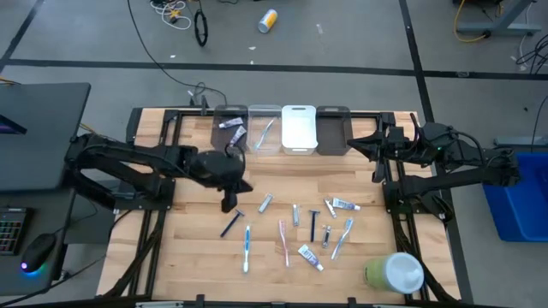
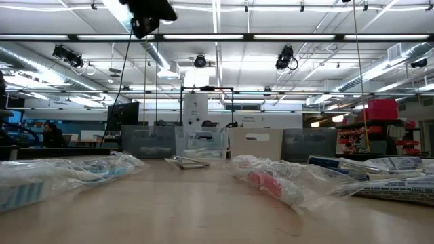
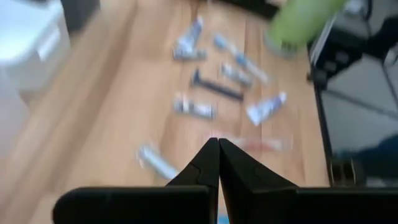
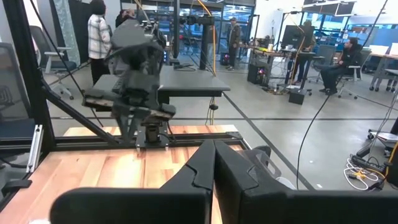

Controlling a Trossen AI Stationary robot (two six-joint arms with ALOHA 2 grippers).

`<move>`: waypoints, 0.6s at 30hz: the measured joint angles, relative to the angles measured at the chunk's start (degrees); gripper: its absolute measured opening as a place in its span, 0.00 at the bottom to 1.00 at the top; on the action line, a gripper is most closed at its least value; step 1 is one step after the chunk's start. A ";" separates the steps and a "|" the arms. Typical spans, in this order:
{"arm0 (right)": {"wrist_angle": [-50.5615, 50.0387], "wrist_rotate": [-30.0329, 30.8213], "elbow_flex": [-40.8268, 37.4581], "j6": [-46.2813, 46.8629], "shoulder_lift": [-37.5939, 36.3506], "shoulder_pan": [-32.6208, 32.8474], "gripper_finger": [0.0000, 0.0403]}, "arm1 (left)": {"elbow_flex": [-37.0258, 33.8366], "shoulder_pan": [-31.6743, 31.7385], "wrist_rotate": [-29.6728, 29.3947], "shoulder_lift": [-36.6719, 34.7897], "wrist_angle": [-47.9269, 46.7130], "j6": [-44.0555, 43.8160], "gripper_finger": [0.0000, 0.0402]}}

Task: Pick & Place Travel size toiletries
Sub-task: Put the blue razor into the white bin

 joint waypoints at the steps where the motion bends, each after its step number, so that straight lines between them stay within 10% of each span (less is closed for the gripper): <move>1: 0.00 0.00 0.00 0.00 0.00 -0.02 0.03 | 0.00 -0.68 0.02 0.00 -1.58 -0.11 0.03; 18: -0.90 0.00 0.00 0.17 0.00 0.00 0.03 | -0.07 -8.39 1.78 6.92 -12.58 -3.20 0.04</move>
